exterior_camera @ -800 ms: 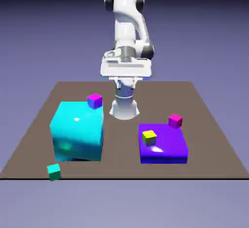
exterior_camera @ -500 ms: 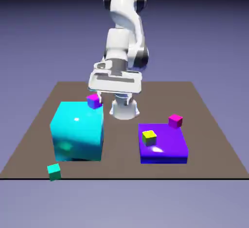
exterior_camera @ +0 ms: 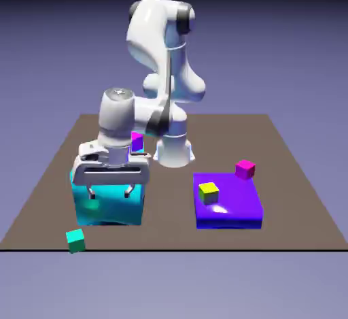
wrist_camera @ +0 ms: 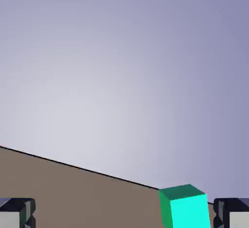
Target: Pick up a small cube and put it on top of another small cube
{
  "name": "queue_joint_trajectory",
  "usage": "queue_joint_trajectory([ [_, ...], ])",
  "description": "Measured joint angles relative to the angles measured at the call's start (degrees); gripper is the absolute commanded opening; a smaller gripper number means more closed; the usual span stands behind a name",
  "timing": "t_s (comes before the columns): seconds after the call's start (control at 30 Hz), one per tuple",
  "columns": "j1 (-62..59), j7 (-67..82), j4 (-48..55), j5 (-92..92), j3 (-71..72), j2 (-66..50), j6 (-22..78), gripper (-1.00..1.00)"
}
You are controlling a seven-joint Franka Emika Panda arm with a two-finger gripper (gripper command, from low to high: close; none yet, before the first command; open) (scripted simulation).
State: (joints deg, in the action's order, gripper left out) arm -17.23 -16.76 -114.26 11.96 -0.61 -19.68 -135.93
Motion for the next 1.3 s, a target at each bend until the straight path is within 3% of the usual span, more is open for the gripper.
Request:
queue_joint_trajectory([
  [0.3, -6.4, 9.18, 16.69, 4.27, -0.22, -18.69, 13.59, 0.0],
  [0.4, -7.32, 8.71, 16.56, 5.42, -0.97, -24.91, 7.91, 0.0],
  [0.43, -7.4, 8.59, 16.45, 5.54, -1.06, -25.58, 7.12, -1.0],
  [0.6, -6.54, 9.45, 17.26, 4.23, -0.13, -19.36, 14.32, -1.0],
  [1.2, 19.26, -27.67, -17.61, -11.69, 14.56, 18.01, 21.85, -1.0],
  [1.3, 20.76, -28.8, -19.76, -11.72, 14.84, 17.71, 19.54, -1.0],
])
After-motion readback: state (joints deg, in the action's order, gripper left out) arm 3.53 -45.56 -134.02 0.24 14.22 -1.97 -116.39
